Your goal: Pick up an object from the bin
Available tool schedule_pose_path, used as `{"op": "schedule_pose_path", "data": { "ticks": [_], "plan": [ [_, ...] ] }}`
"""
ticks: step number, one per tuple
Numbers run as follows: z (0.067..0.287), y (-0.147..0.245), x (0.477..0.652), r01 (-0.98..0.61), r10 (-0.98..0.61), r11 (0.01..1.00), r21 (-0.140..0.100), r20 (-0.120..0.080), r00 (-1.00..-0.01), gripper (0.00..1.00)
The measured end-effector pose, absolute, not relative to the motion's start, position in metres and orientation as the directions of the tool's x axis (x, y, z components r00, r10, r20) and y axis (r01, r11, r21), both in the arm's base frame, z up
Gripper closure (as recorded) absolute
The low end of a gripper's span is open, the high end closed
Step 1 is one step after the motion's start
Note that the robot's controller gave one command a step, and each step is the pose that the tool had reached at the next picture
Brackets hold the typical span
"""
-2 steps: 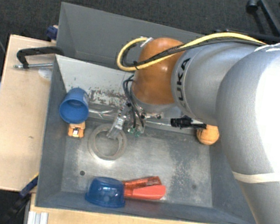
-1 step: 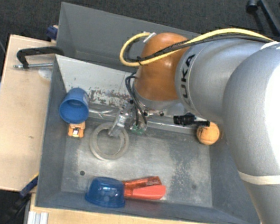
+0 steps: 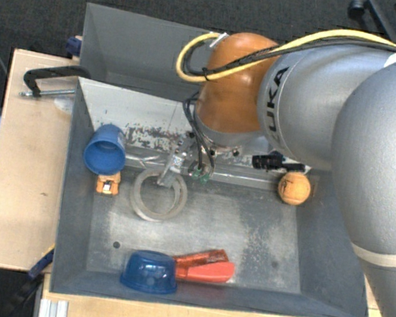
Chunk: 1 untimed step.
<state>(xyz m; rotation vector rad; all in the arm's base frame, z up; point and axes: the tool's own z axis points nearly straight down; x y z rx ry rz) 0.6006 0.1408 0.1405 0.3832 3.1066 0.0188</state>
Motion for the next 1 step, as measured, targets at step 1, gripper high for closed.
{"op": "schedule_pose_path", "data": {
  "ticks": [1],
  "plan": [
    [0.1644, 0.1414, 0.6024, 0.242, 0.242, 0.97, 0.017, -0.017, -0.97, 1.0]
  ]
}}
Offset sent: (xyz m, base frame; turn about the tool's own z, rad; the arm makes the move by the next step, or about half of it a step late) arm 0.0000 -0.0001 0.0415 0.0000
